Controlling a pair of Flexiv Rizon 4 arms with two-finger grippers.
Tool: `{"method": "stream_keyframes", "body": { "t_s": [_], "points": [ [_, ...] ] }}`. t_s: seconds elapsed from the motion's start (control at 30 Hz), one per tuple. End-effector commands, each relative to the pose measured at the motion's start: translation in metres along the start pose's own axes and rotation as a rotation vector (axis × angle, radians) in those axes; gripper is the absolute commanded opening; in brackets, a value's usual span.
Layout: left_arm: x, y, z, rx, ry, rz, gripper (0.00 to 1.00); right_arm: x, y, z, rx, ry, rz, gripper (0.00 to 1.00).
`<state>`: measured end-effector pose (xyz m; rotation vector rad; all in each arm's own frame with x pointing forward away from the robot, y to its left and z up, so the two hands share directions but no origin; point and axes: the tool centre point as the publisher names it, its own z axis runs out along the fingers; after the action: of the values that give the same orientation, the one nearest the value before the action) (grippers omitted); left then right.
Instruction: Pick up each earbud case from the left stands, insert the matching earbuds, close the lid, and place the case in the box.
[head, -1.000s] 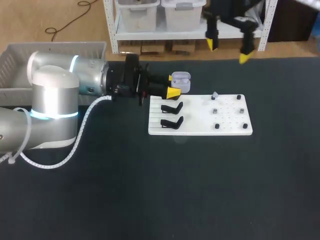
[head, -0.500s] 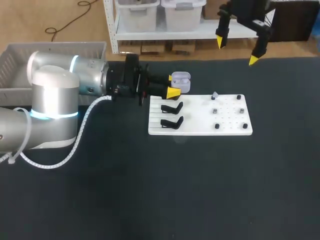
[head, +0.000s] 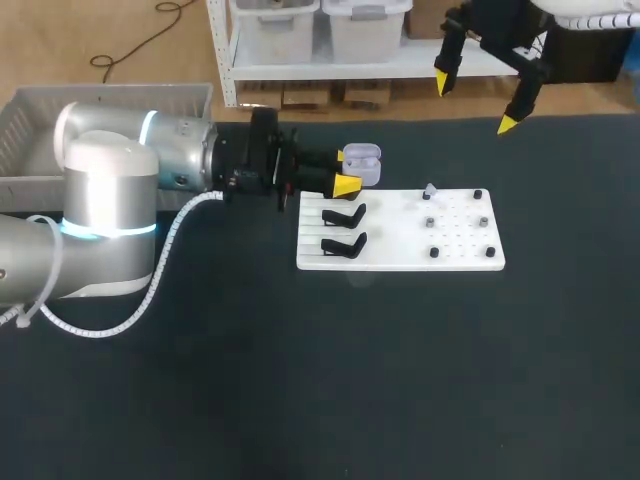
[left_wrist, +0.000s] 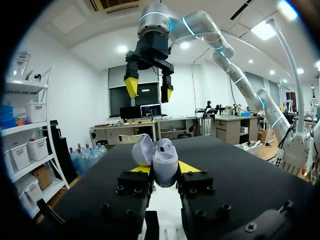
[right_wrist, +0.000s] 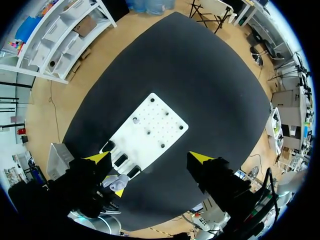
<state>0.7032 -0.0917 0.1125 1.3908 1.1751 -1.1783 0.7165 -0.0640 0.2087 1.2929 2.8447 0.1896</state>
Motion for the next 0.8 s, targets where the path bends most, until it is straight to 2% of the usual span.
{"method": "stream_keyframes", "body": {
  "t_s": [0.03,0.57,0.67,0.73,0.8],
  "points": [
    [0.000,-0.002,0.000,-0.005,-0.001,0.003,0.00,0.001,-0.005,0.001,-0.031,-0.006,0.002,1.00],
    [0.000,-0.002,0.000,-0.005,-0.001,0.003,0.00,0.001,-0.005,0.001,-0.031,-0.006,0.002,1.00],
    [0.000,-0.002,0.000,-0.005,-0.001,0.003,0.00,-0.010,-0.006,0.007,-0.095,-0.089,-0.020,1.00],
    [0.000,-0.002,0.000,-0.005,-0.001,0.003,0.00,-0.018,-0.007,0.013,-0.139,-0.139,-0.075,1.00],
    [0.000,-0.002,0.000,-0.005,-0.001,0.003,0.00,-0.026,-0.007,0.019,-0.182,-0.116,-0.136,1.00]
  ]
}}
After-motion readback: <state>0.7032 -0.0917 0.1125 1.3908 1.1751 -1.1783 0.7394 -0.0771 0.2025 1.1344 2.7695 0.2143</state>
